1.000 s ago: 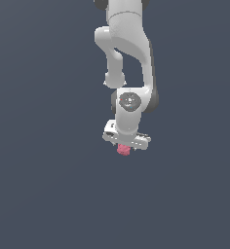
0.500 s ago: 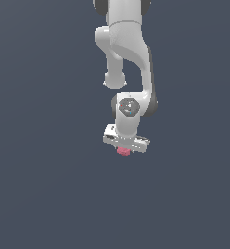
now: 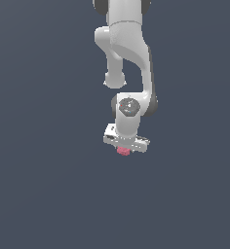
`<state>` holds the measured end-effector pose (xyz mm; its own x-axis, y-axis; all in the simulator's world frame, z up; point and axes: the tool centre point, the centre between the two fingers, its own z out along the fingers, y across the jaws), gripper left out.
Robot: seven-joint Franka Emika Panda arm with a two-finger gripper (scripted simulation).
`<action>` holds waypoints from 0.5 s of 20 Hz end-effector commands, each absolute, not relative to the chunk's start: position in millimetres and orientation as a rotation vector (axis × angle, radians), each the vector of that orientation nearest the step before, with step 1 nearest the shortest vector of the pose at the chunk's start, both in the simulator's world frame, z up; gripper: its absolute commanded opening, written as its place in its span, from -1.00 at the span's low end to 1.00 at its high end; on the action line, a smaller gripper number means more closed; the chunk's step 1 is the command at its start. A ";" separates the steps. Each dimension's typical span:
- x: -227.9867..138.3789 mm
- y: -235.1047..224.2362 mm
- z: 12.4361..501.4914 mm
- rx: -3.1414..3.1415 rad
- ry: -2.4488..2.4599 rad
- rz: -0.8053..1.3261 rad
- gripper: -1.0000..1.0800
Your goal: Pick up the object and move it to a goal position.
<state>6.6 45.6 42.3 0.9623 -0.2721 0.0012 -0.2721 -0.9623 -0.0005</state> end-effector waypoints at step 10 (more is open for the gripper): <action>19.6 57.8 84.3 -3.112 0.432 -0.002 -1.00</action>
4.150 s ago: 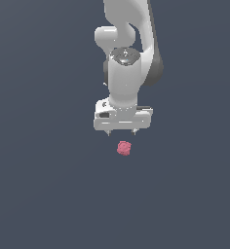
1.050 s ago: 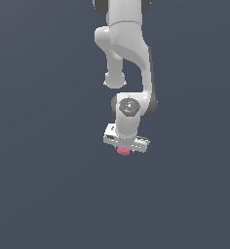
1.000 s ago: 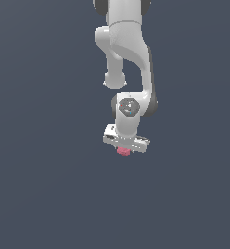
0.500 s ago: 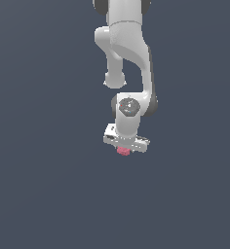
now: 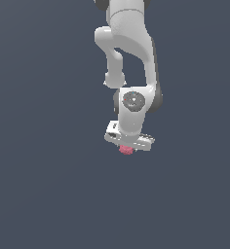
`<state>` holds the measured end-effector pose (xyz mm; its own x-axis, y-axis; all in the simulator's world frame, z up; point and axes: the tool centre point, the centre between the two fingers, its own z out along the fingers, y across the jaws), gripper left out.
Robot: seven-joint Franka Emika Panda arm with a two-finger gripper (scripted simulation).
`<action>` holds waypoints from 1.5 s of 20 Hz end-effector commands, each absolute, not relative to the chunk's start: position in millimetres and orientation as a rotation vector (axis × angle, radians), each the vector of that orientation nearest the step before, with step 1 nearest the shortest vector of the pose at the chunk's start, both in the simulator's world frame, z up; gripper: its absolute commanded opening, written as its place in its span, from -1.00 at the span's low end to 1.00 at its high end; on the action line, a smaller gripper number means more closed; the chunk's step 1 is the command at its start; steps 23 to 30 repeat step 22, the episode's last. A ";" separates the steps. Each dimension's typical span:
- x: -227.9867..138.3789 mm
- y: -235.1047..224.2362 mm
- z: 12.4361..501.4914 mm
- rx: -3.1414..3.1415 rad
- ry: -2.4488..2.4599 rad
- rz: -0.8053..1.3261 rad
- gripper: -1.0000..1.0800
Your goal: Pick up the object and move it to a goal position.
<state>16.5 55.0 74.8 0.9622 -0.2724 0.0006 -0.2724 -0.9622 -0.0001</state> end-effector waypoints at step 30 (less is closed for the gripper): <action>53.8 86.2 178.2 3.112 -0.432 0.000 -1.00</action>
